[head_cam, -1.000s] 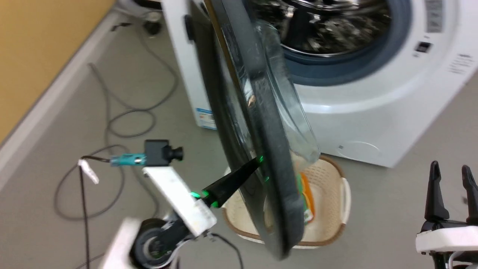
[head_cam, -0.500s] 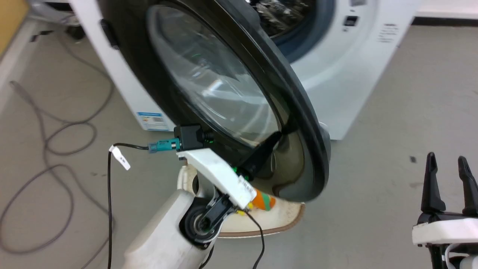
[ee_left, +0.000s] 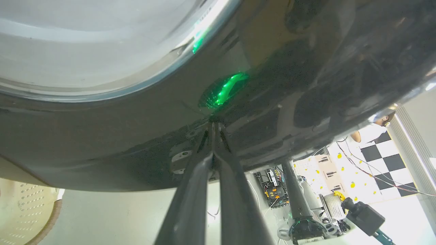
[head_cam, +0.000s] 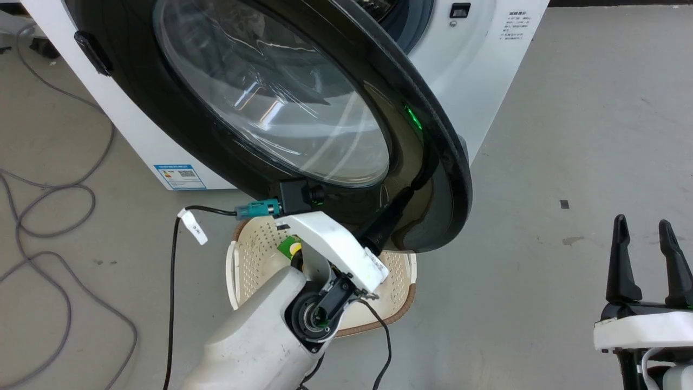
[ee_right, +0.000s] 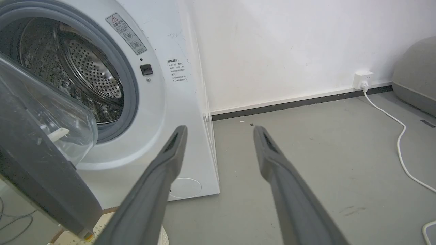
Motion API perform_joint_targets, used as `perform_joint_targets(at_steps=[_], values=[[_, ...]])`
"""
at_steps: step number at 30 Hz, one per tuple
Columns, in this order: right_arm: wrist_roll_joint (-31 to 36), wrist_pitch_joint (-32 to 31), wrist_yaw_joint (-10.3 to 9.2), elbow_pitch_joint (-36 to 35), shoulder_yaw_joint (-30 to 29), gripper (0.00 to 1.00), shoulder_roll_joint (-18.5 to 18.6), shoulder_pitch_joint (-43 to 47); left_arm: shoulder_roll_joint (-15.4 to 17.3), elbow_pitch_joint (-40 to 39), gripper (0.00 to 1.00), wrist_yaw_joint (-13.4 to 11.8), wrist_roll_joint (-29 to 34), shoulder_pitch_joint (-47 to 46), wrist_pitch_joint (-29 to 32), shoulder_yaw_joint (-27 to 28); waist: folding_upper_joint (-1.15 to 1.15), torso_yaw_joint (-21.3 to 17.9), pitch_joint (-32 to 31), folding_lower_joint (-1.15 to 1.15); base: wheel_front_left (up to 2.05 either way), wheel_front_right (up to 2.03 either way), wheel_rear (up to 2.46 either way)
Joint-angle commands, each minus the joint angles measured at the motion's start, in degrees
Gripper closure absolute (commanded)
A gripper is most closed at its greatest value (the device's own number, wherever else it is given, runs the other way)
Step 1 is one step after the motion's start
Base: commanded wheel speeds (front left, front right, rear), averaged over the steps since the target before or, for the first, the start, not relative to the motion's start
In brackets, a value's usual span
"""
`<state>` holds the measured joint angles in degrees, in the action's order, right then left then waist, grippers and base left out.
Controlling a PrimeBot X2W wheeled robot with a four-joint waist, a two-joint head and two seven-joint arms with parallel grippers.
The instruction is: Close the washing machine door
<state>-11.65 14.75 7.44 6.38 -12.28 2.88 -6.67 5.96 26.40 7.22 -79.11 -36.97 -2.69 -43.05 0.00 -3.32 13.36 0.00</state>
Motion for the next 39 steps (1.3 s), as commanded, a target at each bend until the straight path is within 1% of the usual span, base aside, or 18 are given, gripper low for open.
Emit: perform_joint_targets(at_steps=[1, 7, 9, 12, 13, 14, 15, 17, 20, 23, 26, 29, 30, 31, 35, 37, 39], values=[[-0.1, 0.2, 0.05, -0.1, 0.0, 0.0, 0.0, -0.6, 0.3, 0.1, 1.0, 0.3, -0.4, -1.0, -0.3, -0.2, 0.0, 0.1, -0.1, 0.0, 0.0, 0.0, 0.0], [-0.1, 0.2, 0.05, 0.4, -0.1, 0.0, 0.0, 0.3, 2.5, 0.4, 1.0, 0.3, -1.3, -0.6, -2.6, -3.4, 0.0, 1.4, -2.1, 0.0, 0.0, 0.0, 0.0], [0.0, 0.2, 0.05, 0.6, 0.0, 0.0, 0.0, 1.0, 4.0, 1.1, 1.0, 0.3, -0.7, 0.0, -5.1, -4.4, 0.0, 2.0, -3.6, 0.0, 0.0, 0.0, 0.0], [0.2, 0.2, 0.05, 0.8, -0.3, 0.0, 0.0, 1.9, 6.1, 2.6, 1.0, 0.3, 2.9, 0.0, -9.2, -5.7, 0.0, 2.8, -5.2, 0.0, 0.0, 0.0, 0.0], [0.2, 0.2, 0.05, 0.8, -0.3, 0.0, 0.0, 1.9, 6.1, 2.6, 1.0, 0.3, 2.9, 0.0, -9.2, -5.7, 0.0, 2.8, -5.2, 0.0, 0.0, 0.0, 0.0], [0.4, 0.2, 0.05, 0.8, -0.7, 0.0, 0.0, 2.6, 7.8, 5.1, 1.0, -0.1, 8.0, -0.5, -11.2, -6.2, 0.0, 3.4, -6.0, 0.0, 0.0, 0.0, 0.0], [0.4, 0.2, 0.05, 0.8, -0.7, 0.0, 0.0, 2.6, 7.8, 5.1, 1.0, -0.1, 8.0, -0.5, -11.2, -6.2, 0.0, 3.4, -6.0, 0.0, 0.0, 0.0, 0.0], [0.6, 0.2, 0.05, 0.8, -1.0, 0.0, 0.0, 3.1, 9.1, 7.2, 1.0, -3.2, 14.9, -1.2, -12.1, -5.8, 0.0, 4.0, -6.8, 0.0, 0.0, 0.0, 0.0], [0.9, 0.2, 0.05, 0.7, -1.6, 0.0, 0.0, 3.6, 10.0, 4.8, 1.0, -8.7, 25.2, -0.2, -12.3, 1.0, 0.0, 5.0, -7.7, 0.0, 0.0, 0.0, 0.0], [1.2, 0.2, 0.05, 0.7, -2.2, 0.0, 0.0, 3.9, 11.2, 0.2, 1.0, -13.2, 35.0, 3.6, -12.3, 6.9, 0.0, 5.6, -8.5, 0.0, 0.0, 0.0, 0.0], [1.3, 0.2, 0.05, 0.7, -2.7, 0.0, 0.0, 4.1, 12.5, -5.1, 1.0, -16.5, 42.9, 7.9, -12.3, 12.5, 0.0, 6.1, -9.1, 0.0, 0.0, 0.0, 0.0], [1.5, 0.2, 0.05, 0.4, -3.1, 0.0, 0.0, 4.3, 12.8, -10.5, 1.0, -18.6, 47.8, 12.5, -12.3, 18.7, 0.0, 6.7, -9.7, 0.0, 0.0, 0.0, 0.0], [1.5, 0.2, 0.05, 0.2, -3.1, 0.0, 0.0, 4.4, 13.1, -12.2, 0.62, -19.4, 49.8, 14.1, -12.3, 20.2, 0.0, 6.9, -9.9, 0.0, 0.0, 0.0, 0.0], [1.6, 0.2, 0.05, 0.1, -3.1, 0.0, 0.0, 4.6, 13.6, -13.8, 0.0, -20.4, 52.3, 15.6, -12.3, 21.4, 0.0, 7.0, -10.1, 0.0, 0.0, 0.0, 0.0], [1.7, 0.2, 0.05, -0.5, -2.8, 0.0, 0.0, 4.9, 12.9, -20.1, 0.0, -23.1, 57.5, 21.9, -12.3, 26.3, 0.0, 7.7, -10.7, 0.0, 0.0, 0.0, 0.0], [1.8, 0.2, 0.05, -0.7, -2.5, 0.0, 0.0, 5.0, 13.1, -22.1, 0.0, -24.3, 60.7, 25.0, -12.3, 27.7, 0.0, 7.9, -10.9, 0.0, 0.0, 0.0, 0.0], [2.2, 0.2, 0.05, -0.8, -2.2, 0.0, 0.0, 4.9, 12.2, -23.9, 0.0, -25.1, 61.9, 28.0, -12.3, 29.5, 0.0, 8.2, -11.0, 0.0, 0.0, 0.0, 0.0]])
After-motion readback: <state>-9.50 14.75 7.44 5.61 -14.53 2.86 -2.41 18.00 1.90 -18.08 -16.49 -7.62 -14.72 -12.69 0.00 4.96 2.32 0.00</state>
